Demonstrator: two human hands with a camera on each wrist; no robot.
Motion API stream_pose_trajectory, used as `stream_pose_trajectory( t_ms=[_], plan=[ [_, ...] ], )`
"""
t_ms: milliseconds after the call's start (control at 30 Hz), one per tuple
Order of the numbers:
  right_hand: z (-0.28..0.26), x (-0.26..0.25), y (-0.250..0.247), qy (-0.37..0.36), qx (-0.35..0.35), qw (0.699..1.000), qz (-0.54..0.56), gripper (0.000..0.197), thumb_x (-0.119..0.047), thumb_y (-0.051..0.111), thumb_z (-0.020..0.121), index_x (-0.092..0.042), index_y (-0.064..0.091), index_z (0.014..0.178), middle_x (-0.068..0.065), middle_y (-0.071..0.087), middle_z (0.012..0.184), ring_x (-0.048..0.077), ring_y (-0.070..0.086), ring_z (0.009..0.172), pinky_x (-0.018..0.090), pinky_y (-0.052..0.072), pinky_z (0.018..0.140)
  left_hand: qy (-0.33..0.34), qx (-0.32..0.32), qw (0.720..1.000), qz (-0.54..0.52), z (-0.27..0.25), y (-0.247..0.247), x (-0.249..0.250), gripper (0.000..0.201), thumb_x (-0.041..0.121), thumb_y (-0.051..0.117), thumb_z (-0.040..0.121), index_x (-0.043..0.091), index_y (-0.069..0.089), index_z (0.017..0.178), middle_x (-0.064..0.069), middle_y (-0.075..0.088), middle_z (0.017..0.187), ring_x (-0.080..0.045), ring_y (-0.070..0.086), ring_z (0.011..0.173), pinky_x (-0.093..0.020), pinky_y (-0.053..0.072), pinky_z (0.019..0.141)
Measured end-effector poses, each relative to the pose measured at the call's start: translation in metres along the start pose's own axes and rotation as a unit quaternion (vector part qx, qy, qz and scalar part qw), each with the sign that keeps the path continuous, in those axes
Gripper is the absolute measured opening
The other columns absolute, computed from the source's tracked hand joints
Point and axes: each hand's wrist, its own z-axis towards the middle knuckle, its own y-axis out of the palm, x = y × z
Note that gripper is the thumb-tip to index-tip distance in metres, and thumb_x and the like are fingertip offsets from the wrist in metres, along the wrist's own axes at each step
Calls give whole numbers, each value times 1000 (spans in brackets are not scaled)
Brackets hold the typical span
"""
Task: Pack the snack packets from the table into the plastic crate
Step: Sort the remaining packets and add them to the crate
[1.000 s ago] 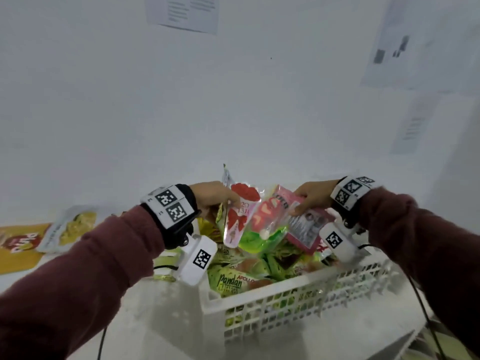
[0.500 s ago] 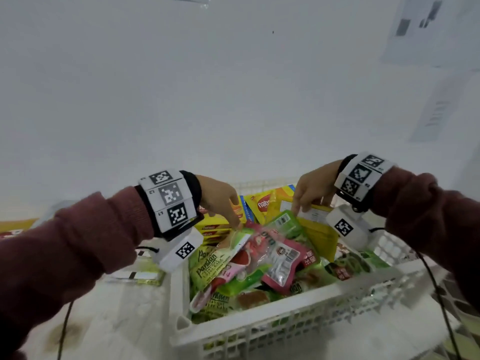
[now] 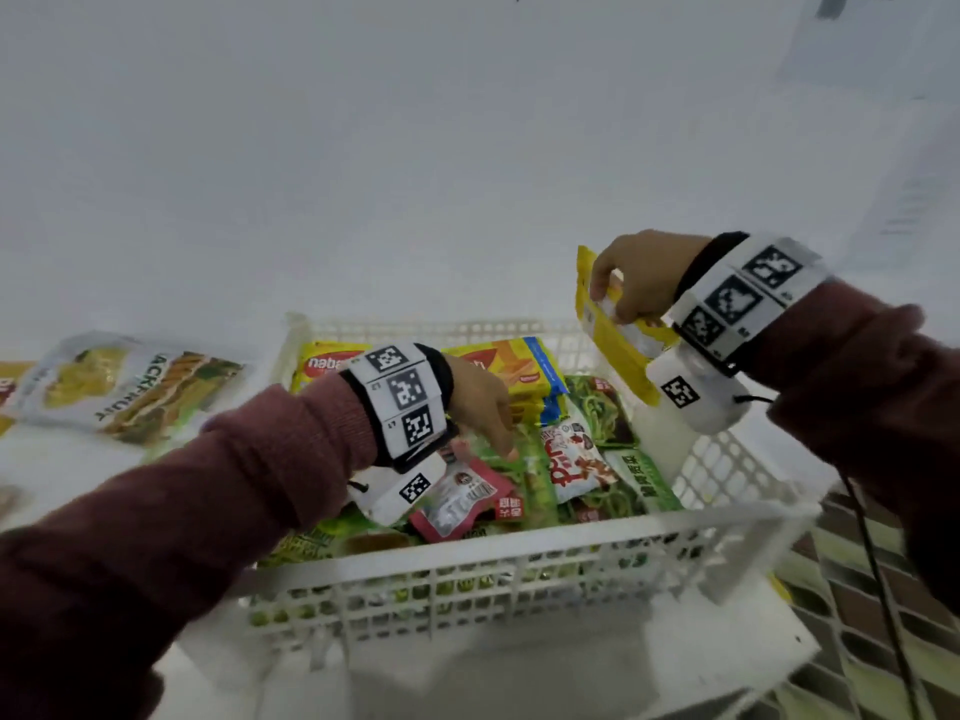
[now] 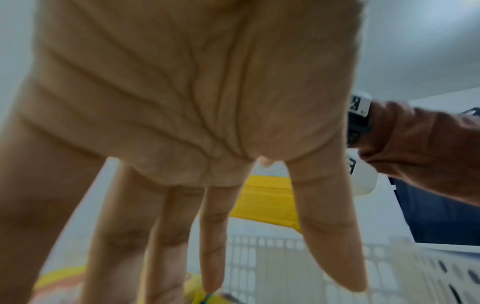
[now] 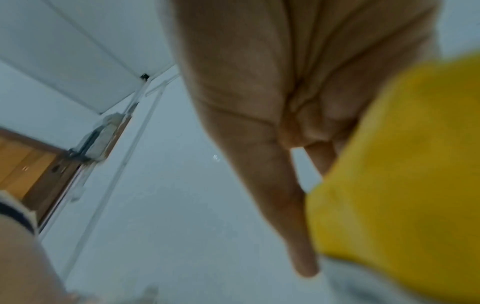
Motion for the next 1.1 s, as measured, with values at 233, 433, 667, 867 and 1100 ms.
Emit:
stream_pose_trajectory(
  t_ms=[233,433,667,867,1100],
  plan=[
    [39,-7,79,-27,-41,988,-147,30,-11,55,86,0,55,114,16,61,117,31,61,106,37,51,88,-65,-12,996,53,16,28,8,74,51,59,83,19,31,144,-6,30,145,-27,38,129,-34,38,97],
    [48,6,101,-60,-189,975,-105,35,-26,54,92,-13,54,124,2,60,112,15,55,78,24,48,73,-75,-23,994,82,22,39,5,92,59,65,74,28,18,147,-9,17,150,-31,17,138,-48,25,108],
    [53,40,91,75,-171,976,109,76,-19,72,79,-19,27,141,8,61,100,17,57,73,34,51,75,-66,-14,994,90,27,42,6,93,48,68,76,29,12,148,-8,19,150,-29,17,139,-46,30,106],
    [70,23,113,41,-222,972,-73,98,-62,69,66,-21,26,144,5,37,147,25,44,128,39,37,106,-50,-11,996,74,25,36,2,79,41,66,80,28,23,146,-6,35,142,-26,37,129,-32,39,85],
    [70,12,123,8,-197,964,-177,83,-65,59,74,-16,40,138,5,51,136,25,50,121,41,41,103,-42,-17,999,4,19,28,-3,44,34,61,86,17,44,123,-6,51,117,-17,53,92,-24,39,68]
  ],
)
